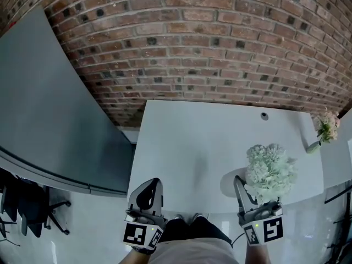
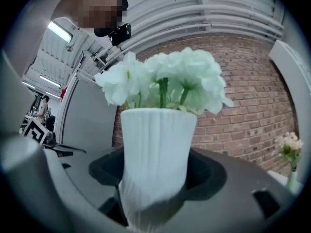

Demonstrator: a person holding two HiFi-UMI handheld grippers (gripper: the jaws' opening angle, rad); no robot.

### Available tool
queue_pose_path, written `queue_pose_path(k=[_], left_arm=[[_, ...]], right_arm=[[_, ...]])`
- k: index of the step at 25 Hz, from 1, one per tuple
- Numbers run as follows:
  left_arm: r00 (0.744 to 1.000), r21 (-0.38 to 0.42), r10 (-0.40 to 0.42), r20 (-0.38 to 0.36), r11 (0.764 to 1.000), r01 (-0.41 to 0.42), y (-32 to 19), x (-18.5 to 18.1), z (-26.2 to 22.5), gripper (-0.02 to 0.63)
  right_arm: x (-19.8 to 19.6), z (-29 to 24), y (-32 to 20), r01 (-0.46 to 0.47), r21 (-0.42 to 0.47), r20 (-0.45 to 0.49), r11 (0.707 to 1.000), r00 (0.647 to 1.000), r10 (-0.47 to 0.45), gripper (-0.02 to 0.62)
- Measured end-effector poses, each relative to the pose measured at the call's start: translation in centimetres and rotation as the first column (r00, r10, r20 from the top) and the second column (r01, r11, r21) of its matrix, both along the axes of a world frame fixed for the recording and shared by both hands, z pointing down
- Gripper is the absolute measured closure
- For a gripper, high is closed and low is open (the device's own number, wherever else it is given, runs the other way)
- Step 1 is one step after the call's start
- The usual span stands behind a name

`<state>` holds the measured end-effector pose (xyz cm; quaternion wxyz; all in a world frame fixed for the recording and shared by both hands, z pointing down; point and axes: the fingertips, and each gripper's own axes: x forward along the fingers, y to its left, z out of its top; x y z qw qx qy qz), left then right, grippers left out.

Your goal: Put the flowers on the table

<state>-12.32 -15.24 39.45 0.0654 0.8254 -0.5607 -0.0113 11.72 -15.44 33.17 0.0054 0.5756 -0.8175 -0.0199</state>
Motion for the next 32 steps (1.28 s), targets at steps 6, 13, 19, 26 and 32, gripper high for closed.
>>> queue_pose_path(k=[6,13,19,26,32], left_arm=[[1.0,0.005,0.024,0.01,1.0,-0.024,-0.2,1.4,1.4,0.598],[1.0,0.008,0.01,0.017,1.0,-0.011,-0.8,1.2,2.9,0.598],[1.0,0.007,0.005,0.021,1.0,-0.005,-1.2,1.2,4.5,0.598],[1.0,0.013,-0.003,0.03,1.0,0.003,-2.0,1.0,6.2,0.598],[1.0,0.013,0.007,0.026,1.0,-0.008,-2.8,1.4,8.0,0.598]], right_arm=[[0.4,2.5,-1.2,0.003,0.004,0.018,1.0,1.0,-0.003,0.232],[-0.8,5.1,-2.6,0.034,-0.004,0.001,0.999,0.999,-0.034,0.232],[-0.9,7.3,-3.6,0.035,-0.011,-0.006,0.999,0.999,-0.035,0.232],[-1.0,10.0,-4.6,0.028,-0.012,-0.028,1.0,0.999,-0.028,0.232],[-1.4,12.7,-5.6,0.018,-0.021,-0.036,1.0,0.999,-0.019,0.232]])
